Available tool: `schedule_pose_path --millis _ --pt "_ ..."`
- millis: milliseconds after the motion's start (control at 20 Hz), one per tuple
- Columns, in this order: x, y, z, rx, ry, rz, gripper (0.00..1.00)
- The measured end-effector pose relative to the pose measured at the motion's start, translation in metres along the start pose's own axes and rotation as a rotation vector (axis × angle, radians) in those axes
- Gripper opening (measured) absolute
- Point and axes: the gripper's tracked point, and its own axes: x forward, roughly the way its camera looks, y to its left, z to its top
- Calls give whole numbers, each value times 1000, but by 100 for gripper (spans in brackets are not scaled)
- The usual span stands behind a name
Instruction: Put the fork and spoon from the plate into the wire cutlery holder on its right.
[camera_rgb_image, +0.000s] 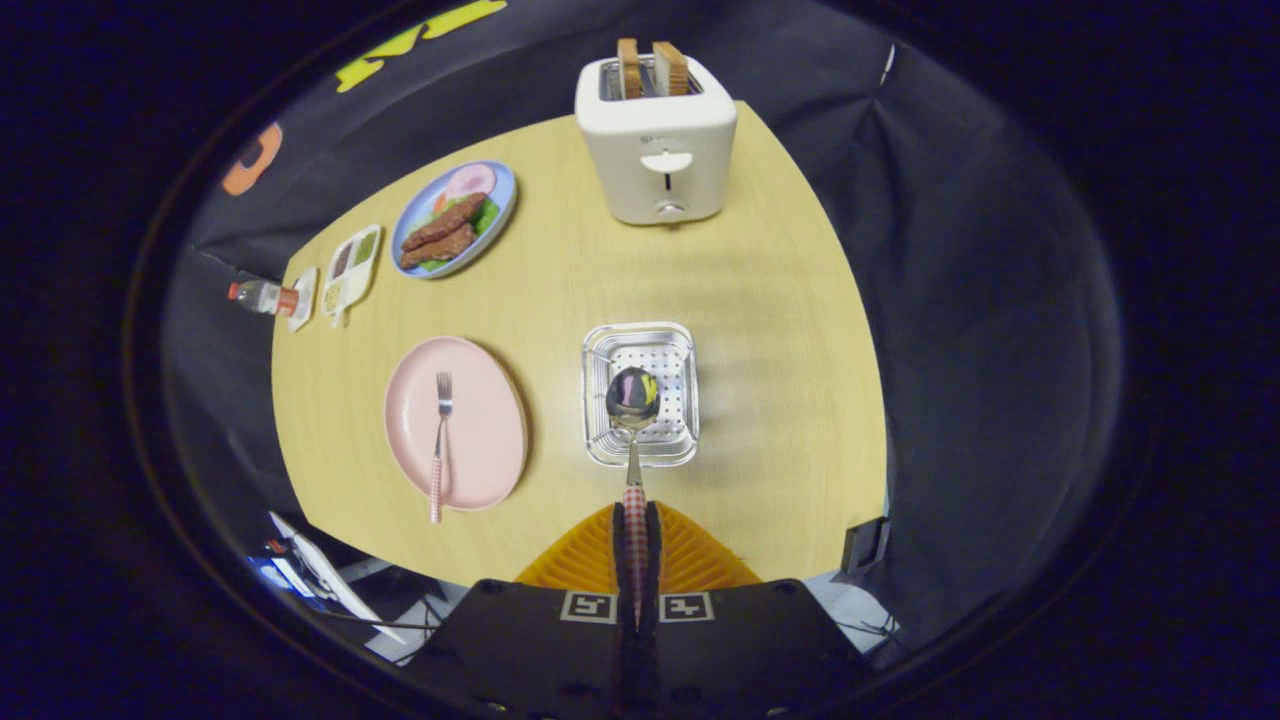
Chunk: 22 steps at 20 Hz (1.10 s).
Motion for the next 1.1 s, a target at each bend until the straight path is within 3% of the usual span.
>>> schedule_pose_path --millis 250,450,650,750,800,950,1050,1100 --pt "21 -8 17 40 61 -25 1" --pt "33 -1 16 52 118 4 1" --pt "35 1 28 66 82 21 6" --pt "29 1 37 68 33 19 15" --pt "24 1 40 62 1 16 29" --pt "7 3 52 28 -117 13 53" --pt "-6 9 58 -14 -212 20 57" --pt "-15 19 62 -52 -282 43 65"
